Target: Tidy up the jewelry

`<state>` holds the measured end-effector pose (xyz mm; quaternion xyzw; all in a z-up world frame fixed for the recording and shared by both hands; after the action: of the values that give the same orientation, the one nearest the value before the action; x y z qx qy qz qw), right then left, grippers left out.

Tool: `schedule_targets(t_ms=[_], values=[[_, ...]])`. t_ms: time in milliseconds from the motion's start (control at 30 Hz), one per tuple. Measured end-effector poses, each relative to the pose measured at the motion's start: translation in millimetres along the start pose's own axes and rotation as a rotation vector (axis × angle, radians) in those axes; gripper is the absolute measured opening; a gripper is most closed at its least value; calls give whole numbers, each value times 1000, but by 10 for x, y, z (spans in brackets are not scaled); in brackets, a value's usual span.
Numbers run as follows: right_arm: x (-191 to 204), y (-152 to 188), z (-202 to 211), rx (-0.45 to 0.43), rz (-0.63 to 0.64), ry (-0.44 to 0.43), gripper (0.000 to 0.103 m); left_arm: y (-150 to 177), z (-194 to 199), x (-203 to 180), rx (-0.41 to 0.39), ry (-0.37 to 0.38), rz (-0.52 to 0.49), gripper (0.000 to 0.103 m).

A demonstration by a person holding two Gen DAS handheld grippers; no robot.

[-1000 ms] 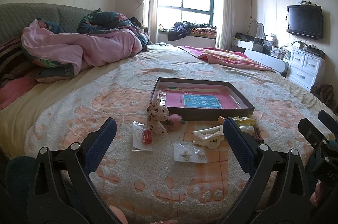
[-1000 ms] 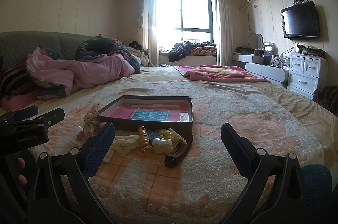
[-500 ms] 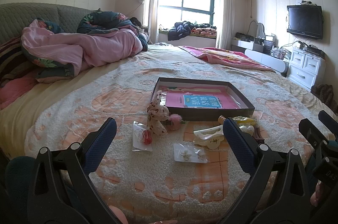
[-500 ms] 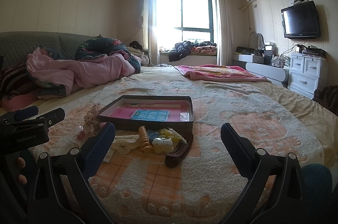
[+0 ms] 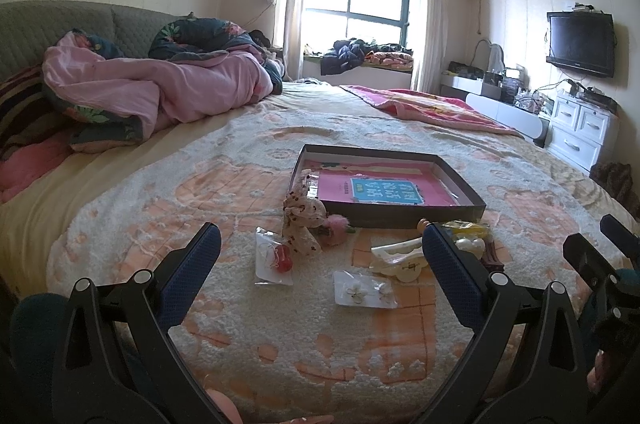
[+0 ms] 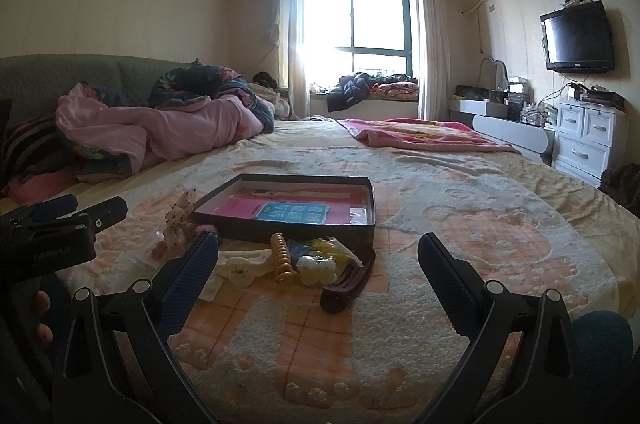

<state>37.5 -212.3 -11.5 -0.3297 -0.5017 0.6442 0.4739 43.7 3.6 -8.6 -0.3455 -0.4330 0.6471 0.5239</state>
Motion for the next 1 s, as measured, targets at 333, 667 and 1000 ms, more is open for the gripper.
schedule_targets(t_ms=[333, 667, 1000], values=[[116, -14, -163, 37, 28, -70, 97, 49, -168, 184, 44, -18, 53, 92], [239, -62, -420, 91, 73, -144, 97, 93, -368, 358, 107, -31, 95, 92], [303, 34, -762, 185, 104, -186, 96, 100, -588, 450, 178, 9, 116, 92]])
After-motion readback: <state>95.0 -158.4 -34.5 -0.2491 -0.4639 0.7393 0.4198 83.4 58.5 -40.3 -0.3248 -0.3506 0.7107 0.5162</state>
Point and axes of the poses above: each gripper's, at about its wrist camera, not at the fingertips, and z roughly against the way its jaws point, x to its left, y to its underside, the point moved 5 cm from there along -z, roughly the way its jaws point, and after that the axes turned 11 degrees about -y, right-handed, at the moved point
